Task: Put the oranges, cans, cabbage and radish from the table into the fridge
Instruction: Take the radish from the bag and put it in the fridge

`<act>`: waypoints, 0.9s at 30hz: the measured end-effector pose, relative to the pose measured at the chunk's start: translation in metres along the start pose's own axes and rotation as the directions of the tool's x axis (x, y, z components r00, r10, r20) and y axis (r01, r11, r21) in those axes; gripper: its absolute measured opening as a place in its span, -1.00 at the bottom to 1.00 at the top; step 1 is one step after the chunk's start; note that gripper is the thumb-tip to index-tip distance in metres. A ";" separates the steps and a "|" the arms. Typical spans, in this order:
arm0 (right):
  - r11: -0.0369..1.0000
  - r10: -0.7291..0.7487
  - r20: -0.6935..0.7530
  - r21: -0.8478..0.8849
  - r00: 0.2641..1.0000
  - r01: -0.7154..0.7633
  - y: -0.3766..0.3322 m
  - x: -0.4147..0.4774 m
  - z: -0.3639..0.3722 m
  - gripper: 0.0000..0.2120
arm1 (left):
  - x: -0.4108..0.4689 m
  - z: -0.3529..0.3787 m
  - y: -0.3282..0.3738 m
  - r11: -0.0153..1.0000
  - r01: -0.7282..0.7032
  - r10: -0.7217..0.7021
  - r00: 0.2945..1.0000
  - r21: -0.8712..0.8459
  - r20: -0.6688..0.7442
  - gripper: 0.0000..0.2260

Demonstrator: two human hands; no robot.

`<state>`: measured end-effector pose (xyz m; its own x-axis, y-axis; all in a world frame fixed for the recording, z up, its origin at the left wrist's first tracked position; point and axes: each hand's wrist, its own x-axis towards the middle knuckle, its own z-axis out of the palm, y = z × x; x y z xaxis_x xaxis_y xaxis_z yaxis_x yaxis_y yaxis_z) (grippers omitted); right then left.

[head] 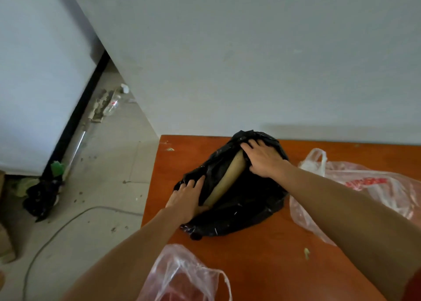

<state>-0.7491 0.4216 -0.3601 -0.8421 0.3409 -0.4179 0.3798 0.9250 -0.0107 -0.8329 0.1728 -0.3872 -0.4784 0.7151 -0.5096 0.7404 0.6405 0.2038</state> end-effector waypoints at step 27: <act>0.987 0.160 -0.044 -0.016 0.986 -0.161 -0.022 -0.075 -0.042 -0.75 | 0.020 -0.013 -0.046 0.971 0.078 -0.123 0.973 -0.226 -0.196 -0.92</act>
<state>-0.7101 0.3827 -0.2902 -0.7861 0.4918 -0.3743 0.5046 0.8604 0.0709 -0.8829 0.1615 -0.3957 -0.6492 0.6715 -0.3572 0.5754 0.7407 0.3468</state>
